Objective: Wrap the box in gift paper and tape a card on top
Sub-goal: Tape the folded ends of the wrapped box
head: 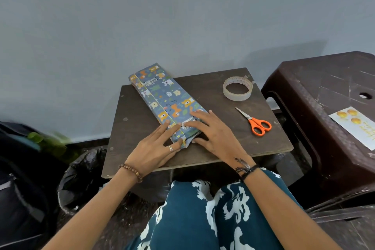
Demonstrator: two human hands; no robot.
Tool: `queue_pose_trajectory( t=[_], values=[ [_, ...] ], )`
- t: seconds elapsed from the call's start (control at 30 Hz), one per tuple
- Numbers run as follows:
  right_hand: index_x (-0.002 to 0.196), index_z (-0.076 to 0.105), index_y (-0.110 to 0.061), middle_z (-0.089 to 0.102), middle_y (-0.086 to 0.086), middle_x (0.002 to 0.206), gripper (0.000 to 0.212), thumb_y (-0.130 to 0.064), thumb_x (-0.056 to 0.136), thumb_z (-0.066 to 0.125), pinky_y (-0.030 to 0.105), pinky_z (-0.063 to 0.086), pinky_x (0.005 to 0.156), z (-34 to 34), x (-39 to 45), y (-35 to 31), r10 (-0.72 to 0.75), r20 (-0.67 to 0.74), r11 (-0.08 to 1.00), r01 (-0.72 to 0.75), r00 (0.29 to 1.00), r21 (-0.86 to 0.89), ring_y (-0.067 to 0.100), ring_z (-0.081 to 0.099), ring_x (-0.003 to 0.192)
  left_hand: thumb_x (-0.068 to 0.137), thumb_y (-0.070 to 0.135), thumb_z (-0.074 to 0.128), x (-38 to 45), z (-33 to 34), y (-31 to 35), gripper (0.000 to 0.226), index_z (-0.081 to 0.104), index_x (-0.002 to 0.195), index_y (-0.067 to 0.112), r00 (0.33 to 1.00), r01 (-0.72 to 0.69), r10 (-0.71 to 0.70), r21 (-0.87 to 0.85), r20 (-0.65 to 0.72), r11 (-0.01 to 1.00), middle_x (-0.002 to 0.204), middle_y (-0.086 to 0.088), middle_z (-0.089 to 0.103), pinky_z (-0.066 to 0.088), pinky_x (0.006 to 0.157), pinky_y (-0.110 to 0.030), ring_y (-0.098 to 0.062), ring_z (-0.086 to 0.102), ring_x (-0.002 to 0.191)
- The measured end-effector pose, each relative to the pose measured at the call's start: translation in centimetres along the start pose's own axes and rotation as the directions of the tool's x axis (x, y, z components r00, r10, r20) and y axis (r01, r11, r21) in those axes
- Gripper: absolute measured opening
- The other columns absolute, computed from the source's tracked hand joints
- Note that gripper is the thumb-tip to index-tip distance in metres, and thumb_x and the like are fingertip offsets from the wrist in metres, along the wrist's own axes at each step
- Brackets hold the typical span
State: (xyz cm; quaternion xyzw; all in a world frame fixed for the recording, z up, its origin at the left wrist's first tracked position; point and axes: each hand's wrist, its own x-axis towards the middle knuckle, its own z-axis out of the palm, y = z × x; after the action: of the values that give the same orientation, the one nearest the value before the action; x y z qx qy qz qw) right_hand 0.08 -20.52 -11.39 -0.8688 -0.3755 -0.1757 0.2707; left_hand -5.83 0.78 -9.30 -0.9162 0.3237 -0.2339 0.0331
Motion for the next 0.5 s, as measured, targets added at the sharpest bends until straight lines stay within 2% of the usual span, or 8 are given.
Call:
queue_pose_trajectory(
  t=[0.13,0.3,0.43,0.5],
  values=[
    [0.122,0.048,-0.025,0.049,0.006,0.136,0.058,-0.016,0.073,0.077,0.042,0.019,0.111,0.0,-0.2,-0.2,-0.043,0.014,0.998,0.043,0.999,-0.036,0.019,0.039,0.129,0.097,0.038,0.036,0.0,0.1,0.5,0.035,0.065,0.094,0.019,0.999,0.028,-0.029,0.013,0.023,1.000,0.123,-0.014,0.061,0.049,0.092,-0.039,-0.036,0.058,0.114],
    [0.099,0.044,-0.026,0.053,0.006,0.133,0.042,-0.018,0.074,0.076,0.043,0.028,0.108,-0.2,0.0,-0.4,-0.044,0.014,0.998,0.045,0.999,-0.037,0.024,0.047,0.126,0.091,0.040,0.045,0.6,0.0,2.2,0.032,0.065,0.083,0.017,0.990,0.143,-0.143,0.015,0.006,0.990,0.117,-0.015,0.064,0.055,0.081,-0.036,-0.037,0.058,0.113],
    [0.082,0.056,-0.021,0.054,0.005,0.131,0.006,-0.026,0.082,0.057,0.040,0.028,0.109,-0.3,-0.1,-0.4,-0.027,0.003,1.000,0.027,1.000,-0.007,0.022,0.046,0.126,0.096,0.034,0.040,1.0,0.5,2.7,0.021,0.051,0.085,0.020,0.976,0.197,-0.197,-0.006,-0.094,0.980,0.109,-0.014,0.067,0.057,0.072,-0.033,-0.037,0.062,0.107],
    [0.080,0.062,-0.020,0.055,0.005,0.130,0.019,-0.033,0.083,0.049,0.040,0.026,0.109,-0.1,-0.1,-0.3,-0.034,0.006,0.999,0.035,0.999,-0.028,0.020,0.044,0.125,0.092,0.028,0.045,1.1,0.5,2.8,0.018,0.056,0.083,0.019,0.972,0.207,-0.207,-0.013,-0.115,0.978,0.107,-0.014,0.068,0.057,0.065,-0.032,-0.038,0.063,0.105]
  ],
)
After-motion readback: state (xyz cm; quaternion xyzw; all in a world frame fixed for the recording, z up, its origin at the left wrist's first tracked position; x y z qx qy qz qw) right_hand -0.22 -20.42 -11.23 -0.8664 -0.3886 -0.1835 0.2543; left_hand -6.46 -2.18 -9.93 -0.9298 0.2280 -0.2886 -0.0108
